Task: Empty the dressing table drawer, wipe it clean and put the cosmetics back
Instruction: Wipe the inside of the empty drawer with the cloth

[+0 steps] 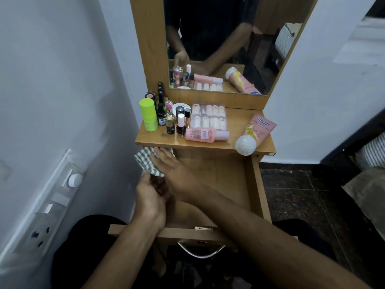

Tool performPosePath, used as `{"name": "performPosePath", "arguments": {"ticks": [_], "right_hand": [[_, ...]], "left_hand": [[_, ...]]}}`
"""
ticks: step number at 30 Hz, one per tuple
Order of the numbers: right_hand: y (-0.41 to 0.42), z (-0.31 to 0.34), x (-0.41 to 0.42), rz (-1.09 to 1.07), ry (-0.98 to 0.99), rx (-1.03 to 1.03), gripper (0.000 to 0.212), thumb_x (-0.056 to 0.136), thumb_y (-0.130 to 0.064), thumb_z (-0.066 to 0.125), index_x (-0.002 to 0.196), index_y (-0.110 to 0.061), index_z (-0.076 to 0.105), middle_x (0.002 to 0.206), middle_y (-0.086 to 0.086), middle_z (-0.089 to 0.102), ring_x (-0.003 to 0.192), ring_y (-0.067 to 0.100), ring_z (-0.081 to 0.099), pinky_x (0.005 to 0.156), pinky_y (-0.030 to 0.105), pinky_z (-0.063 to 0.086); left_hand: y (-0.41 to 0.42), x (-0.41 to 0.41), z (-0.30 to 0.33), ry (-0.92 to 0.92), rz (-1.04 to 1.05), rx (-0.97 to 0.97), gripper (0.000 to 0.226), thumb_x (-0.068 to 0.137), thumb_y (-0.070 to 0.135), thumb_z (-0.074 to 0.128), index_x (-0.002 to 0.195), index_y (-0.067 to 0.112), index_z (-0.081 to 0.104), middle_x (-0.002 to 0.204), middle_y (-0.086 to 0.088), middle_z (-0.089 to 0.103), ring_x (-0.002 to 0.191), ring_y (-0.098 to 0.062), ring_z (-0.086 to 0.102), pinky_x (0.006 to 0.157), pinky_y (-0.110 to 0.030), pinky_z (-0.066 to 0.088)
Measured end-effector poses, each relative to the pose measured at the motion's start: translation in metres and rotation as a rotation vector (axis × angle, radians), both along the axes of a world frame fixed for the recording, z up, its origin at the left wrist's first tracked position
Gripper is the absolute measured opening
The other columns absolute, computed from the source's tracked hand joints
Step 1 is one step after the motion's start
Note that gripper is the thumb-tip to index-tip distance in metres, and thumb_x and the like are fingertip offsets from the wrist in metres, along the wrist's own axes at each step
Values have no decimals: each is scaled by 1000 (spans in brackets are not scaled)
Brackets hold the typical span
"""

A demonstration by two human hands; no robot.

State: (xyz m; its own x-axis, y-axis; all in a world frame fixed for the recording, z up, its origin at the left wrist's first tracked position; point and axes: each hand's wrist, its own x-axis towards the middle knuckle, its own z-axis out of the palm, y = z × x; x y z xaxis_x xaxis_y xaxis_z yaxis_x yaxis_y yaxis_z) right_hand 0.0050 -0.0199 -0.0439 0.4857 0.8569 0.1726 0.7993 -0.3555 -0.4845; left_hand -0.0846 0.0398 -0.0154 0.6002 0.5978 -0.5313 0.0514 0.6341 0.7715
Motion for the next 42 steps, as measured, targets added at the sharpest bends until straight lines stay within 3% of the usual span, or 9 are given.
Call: {"name": "performPosePath", "arguments": {"ticks": [3, 5, 7, 13, 15, 19, 27, 38, 42], "right_hand": [[-9, 1, 18, 49, -180, -156, 65, 98, 0, 44, 158, -8, 21, 166, 15, 17, 153, 31, 14, 123, 35, 10], [-20, 7, 26, -41, -168, -210, 62, 101, -9, 47, 158, -13, 24, 159, 17, 33, 144, 34, 33, 116, 42, 31], [-34, 10, 32, -129, -172, -213, 56, 100, -15, 50, 154, -14, 34, 148, 17, 48, 132, 34, 48, 103, 46, 45], [-72, 5, 38, -311, -329, -275, 45, 86, -14, 74, 130, -8, 62, 111, 15, 70, 99, 34, 69, 83, 43, 57], [-83, 4, 38, -344, -354, -269, 41, 88, -13, 71, 127, -6, 63, 112, 16, 70, 102, 35, 68, 89, 44, 55], [-119, 5, 46, -528, -343, -374, 36, 102, -12, 43, 136, -9, 55, 131, 16, 61, 123, 35, 55, 105, 45, 40], [-144, 17, 47, -618, -263, -476, 48, 101, -5, 40, 148, -3, 40, 148, 23, 44, 137, 42, 40, 117, 50, 29], [-155, 31, 28, -550, -150, -374, 62, 93, -2, 50, 152, -8, 34, 153, 16, 37, 139, 33, 35, 111, 41, 36], [-179, 50, 5, -488, -1, -291, 50, 92, -8, 58, 140, -19, 52, 137, 3, 56, 126, 21, 50, 102, 34, 44]], "left_hand": [[-1, 1, -1, 52, -118, 20, 44, 107, 41, 32, 113, 14, 65, 101, -11, 69, 93, -24, 66, 90, -41, 52], [-1, -1, -2, 87, -190, 34, 49, 107, 45, 29, 116, 13, 65, 115, -11, 70, 110, -26, 65, 100, -43, 48], [-2, -2, -1, 98, -197, 73, 50, 107, 45, 28, 116, 13, 65, 119, -9, 70, 114, -24, 64, 97, -40, 48], [-1, -1, -4, 133, -221, 105, 49, 106, 45, 31, 112, 13, 68, 118, -7, 72, 113, -23, 64, 96, -38, 46], [-1, -1, -3, 145, -236, 111, 48, 106, 45, 32, 111, 14, 69, 117, -6, 72, 113, -23, 64, 97, -39, 47], [-2, -2, -3, 135, -233, 144, 48, 107, 44, 32, 112, 14, 69, 116, -6, 73, 113, -22, 65, 97, -39, 47], [-3, -2, -3, 140, -253, 147, 50, 106, 45, 33, 113, 11, 69, 115, -8, 74, 112, -24, 65, 98, -40, 47], [-4, -5, -6, 123, -281, 164, 47, 107, 41, 35, 114, 11, 70, 111, -5, 76, 112, -22, 66, 97, -40, 47], [-9, -6, -1, 112, -338, 193, 40, 106, 37, 40, 113, 12, 71, 108, -4, 77, 110, -22, 66, 98, -40, 47]]}}
